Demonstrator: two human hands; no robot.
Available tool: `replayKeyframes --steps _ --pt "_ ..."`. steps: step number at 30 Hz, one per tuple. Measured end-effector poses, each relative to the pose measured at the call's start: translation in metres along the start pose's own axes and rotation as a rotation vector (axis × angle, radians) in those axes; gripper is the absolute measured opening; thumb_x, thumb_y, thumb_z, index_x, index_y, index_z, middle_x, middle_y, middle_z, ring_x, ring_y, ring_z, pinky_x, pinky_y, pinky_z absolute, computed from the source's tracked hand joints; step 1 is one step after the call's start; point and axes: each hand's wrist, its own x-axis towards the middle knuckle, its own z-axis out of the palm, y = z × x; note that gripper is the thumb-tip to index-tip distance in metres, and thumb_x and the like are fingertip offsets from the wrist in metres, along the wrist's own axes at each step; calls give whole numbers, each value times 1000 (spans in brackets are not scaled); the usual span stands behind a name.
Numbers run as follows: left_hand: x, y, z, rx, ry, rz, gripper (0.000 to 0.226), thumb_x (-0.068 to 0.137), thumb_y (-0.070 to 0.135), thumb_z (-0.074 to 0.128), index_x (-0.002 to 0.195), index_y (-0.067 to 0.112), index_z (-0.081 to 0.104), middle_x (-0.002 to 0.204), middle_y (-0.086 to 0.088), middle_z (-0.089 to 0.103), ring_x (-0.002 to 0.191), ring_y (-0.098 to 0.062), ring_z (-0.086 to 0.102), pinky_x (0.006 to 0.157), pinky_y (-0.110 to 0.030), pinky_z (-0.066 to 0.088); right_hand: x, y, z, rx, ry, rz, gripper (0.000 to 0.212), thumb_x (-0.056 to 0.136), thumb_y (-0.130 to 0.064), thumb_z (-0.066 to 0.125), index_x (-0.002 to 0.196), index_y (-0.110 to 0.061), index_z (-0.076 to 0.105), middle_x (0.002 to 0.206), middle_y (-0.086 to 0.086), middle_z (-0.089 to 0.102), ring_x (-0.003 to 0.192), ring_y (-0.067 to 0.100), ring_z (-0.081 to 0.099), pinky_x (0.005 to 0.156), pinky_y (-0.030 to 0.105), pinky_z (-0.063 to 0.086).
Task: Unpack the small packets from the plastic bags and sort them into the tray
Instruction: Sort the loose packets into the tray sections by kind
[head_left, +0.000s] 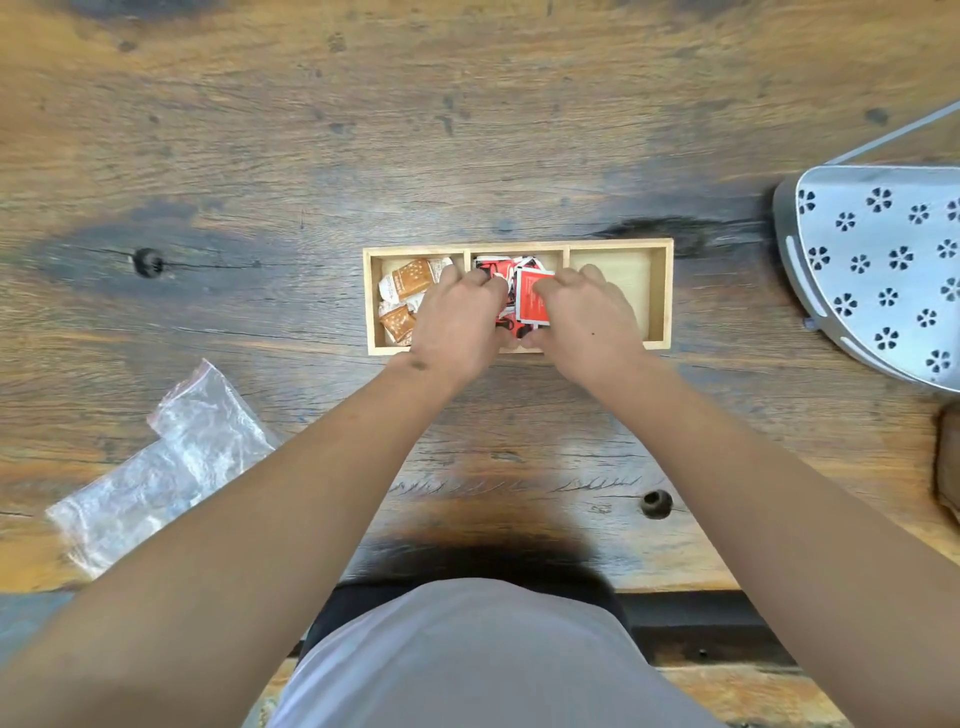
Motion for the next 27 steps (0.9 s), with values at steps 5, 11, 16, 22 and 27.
replayKeyframes --steps 5,11,16,22,27 --pt "4 -5 5 30 85 32 39 82 35 78 112 14 67 108 -6 69 107 -30 50 88 -38 41 7 6 -4 37 -13 -24 62 85 -36 76 137 -13 53 133 8 54 117 31 57 91 41 48" --pt "11 0 15 220 83 51 47 82 38 75 118 10 61 118 -9 65 116 -32 49 95 -42 39 17 -2 7 -125 -27 -7 61 85 -31 76 134 -12 44 132 10 48 85 37 69 60 35 41" --pt "17 5 18 316 49 24 38 86 35 71 114 11 61 114 -5 66 113 -30 47 90 -38 38 21 -4 7 -167 3 0 57 84 -19 75 132 -15 44 127 10 51 76 33 69 56 33 36" --pt "-24 8 12 20 118 -33 40 95 36 58 126 12 61 123 -11 58 116 -33 47 96 -43 41 -5 -13 -4 -120 4 -11 45 89 -15 66 131 -15 49 137 10 47 86 37 69 61 35 40" --pt "-112 -9 16 -512 251 -259 14 94 17 58 105 13 66 99 -4 65 94 -20 59 81 -32 50 -41 -51 1 116 37 -123 37 90 -15 61 126 -15 55 124 10 58 99 35 66 80 41 54"
